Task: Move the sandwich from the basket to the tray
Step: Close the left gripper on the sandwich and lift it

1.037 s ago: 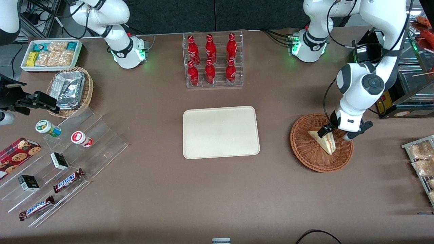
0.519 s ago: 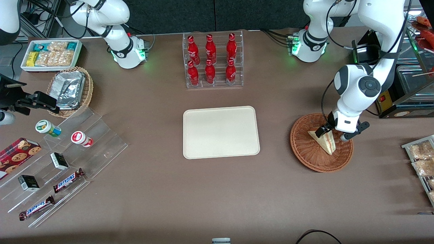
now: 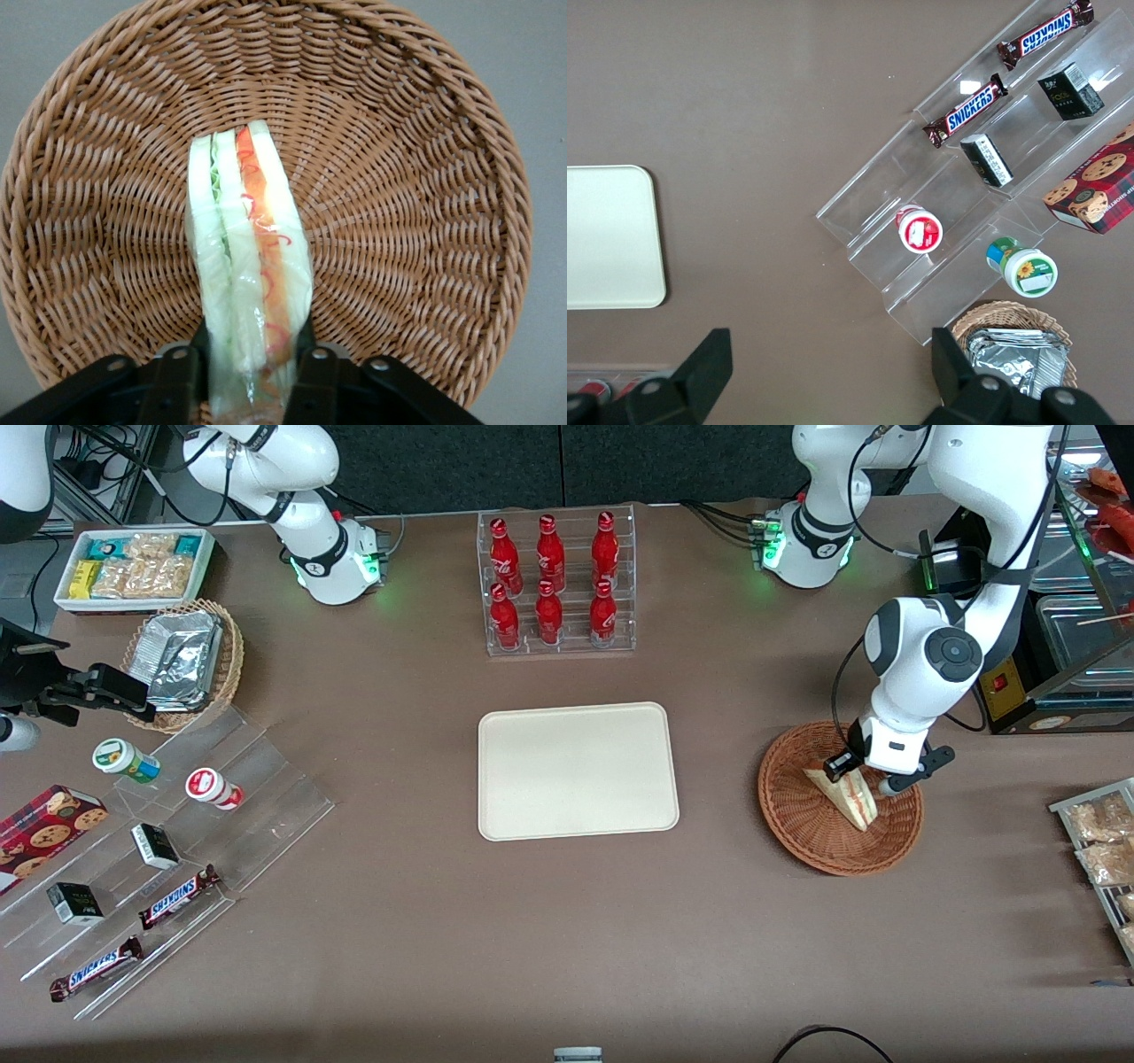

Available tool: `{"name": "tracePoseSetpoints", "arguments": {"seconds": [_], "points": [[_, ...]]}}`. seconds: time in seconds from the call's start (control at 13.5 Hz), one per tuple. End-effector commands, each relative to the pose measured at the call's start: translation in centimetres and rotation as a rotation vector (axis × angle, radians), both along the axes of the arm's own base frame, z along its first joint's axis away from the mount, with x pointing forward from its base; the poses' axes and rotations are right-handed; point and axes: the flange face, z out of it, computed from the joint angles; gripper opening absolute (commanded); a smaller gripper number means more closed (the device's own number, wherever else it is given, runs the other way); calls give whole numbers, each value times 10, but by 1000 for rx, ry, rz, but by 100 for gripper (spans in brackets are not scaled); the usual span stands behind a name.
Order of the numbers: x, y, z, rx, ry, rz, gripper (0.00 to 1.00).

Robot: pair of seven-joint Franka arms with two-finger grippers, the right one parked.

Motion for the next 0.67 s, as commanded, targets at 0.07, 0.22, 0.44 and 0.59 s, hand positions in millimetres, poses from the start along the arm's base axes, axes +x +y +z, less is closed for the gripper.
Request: {"name": "tracePoseSetpoints", "arguments": {"seconds": [0.07, 0.22, 0.44, 0.59], "points": [[4, -4, 14, 5, -33, -4, 0], [3, -3, 28, 9, -32, -11, 0], [-6, -8, 55, 102, 54, -96, 0], [-6, -30, 85, 139, 116, -146, 0]]}}
